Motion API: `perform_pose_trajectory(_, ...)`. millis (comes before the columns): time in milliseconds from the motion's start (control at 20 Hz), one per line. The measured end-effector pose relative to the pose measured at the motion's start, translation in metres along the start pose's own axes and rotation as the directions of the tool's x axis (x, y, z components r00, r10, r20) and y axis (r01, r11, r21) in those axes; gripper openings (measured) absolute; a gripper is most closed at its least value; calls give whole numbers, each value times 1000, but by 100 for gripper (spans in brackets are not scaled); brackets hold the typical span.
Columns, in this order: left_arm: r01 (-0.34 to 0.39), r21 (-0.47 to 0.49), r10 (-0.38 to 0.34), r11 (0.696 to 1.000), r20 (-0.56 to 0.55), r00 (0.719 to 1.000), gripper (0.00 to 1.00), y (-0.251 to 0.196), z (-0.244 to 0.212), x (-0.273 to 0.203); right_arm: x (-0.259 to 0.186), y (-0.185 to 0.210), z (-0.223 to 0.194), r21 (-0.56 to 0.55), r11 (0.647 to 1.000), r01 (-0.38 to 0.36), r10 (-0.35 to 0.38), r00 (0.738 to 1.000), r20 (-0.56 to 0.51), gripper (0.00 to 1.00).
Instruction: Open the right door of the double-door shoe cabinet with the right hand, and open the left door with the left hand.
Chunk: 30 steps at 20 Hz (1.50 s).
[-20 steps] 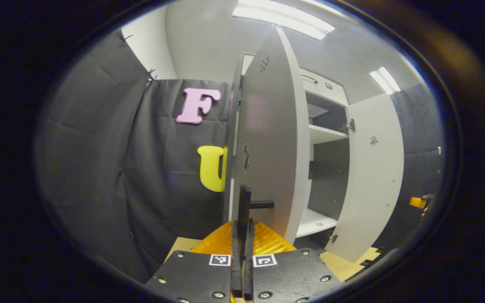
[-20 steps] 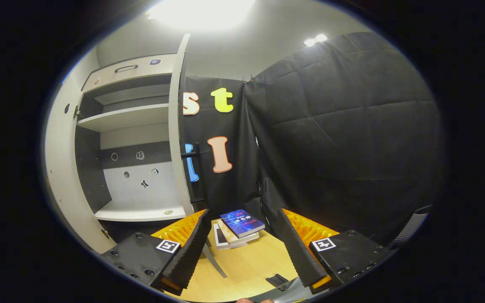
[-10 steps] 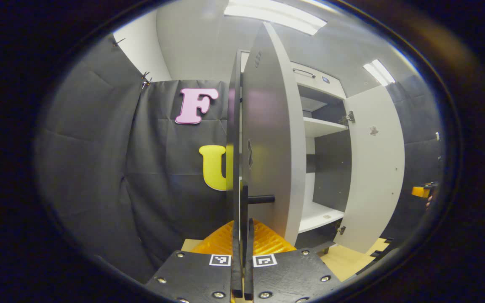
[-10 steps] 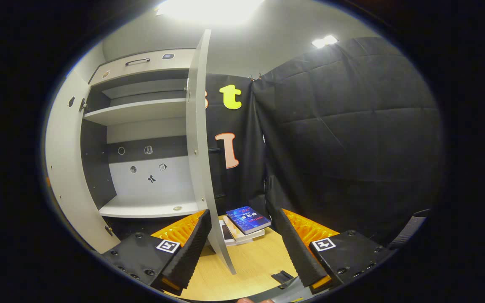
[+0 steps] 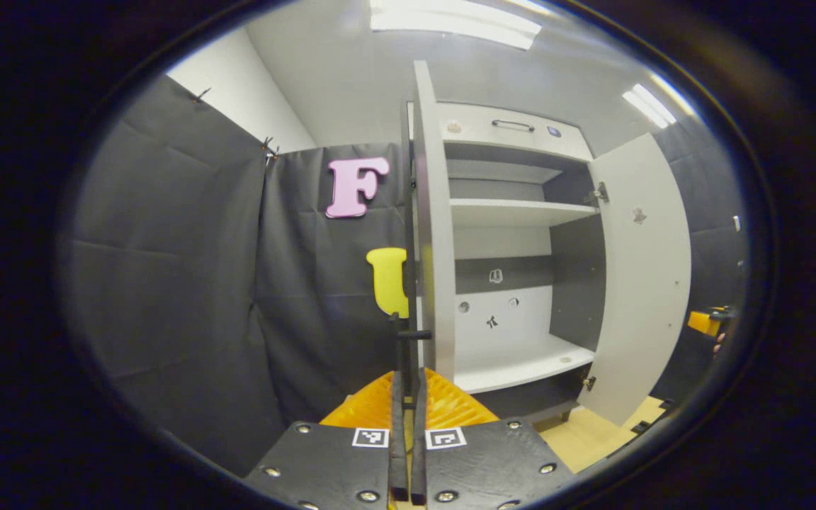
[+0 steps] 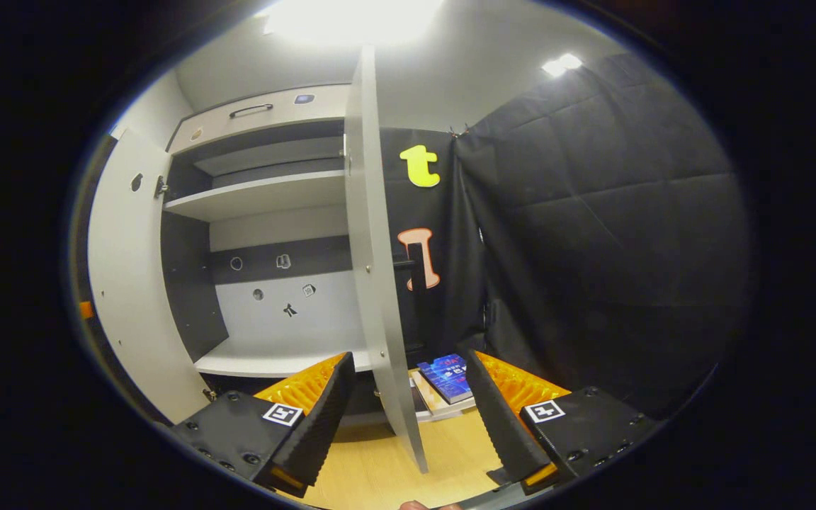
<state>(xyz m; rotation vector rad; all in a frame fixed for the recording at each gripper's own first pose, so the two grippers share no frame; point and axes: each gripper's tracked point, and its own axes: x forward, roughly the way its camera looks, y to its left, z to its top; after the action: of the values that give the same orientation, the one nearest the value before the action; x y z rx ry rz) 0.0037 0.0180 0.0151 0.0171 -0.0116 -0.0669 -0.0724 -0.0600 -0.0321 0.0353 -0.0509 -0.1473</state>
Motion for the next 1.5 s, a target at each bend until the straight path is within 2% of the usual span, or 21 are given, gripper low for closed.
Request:
perform_pose_trajectory(200,-19,-36,21,999,61,998,4,-30,14,-12,1,4,3,-21,998,-63,64,998,22,98)
perform_pose_trajectory(300,-8,-94,15,996,66,998,4,-49,9,-21,0,7,-4,-34,996,-87,87,996,5,98)
perform_pose_trajectory(400,21,-123,-15,992,46,999,13,-67,-2,-24,0,8,-8,-37,993,-108,108,994,-13,98)
perform_pose_trajectory(450,32,-111,-29,993,29,999,34,-75,-8,-27,1,9,-10,-32,992,-121,121,992,-21,98)
perform_pose_trajectory(500,10,-90,-9,996,19,1000,54,-74,-12,-30,2,11,-13,-25,990,-142,142,990,-29,98)
perform_pose_trajectory(600,-62,-53,63,997,17,998,83,-69,-14,-35,1,20,-22,-26,973,-231,229,971,-65,98)
perform_pose_trajectory(650,-72,-50,72,996,6,997,98,-72,-17,-35,-1,18,-26,-21,965,-263,260,961,-89,98)
perform_pose_trajectory(800,-57,-54,58,997,13,998,97,-91,-11,-38,-3,7,-24,-16,949,-314,311,944,-107,98)
perform_pose_trajectory(950,-115,-19,116,993,62,991,98,-94,9,-57,8,-9,-17,-72,953,-295,287,952,-110,98)
perform_pose_trajectory(1150,-169,-11,170,985,44,985,98,-108,4,-64,5,-5,-7,-6,938,-346,344,936,-79,98)
perform_pose_trajectory(1300,-204,-34,205,978,28,978,97,-119,-9,-81,-9,-27,-27,8,945,-326,325,937,-130,98)
perform_pose_trajectory(1400,-250,40,249,968,27,968,98,-122,-16,-96,-18,-46,-38,-7,954,-300,296,943,-151,98)
perform_pose_trajectory(1500,-235,106,236,966,10,972,98,-133,-23,-96,-25,-70,-55,-33,964,-262,252,950,-182,98)
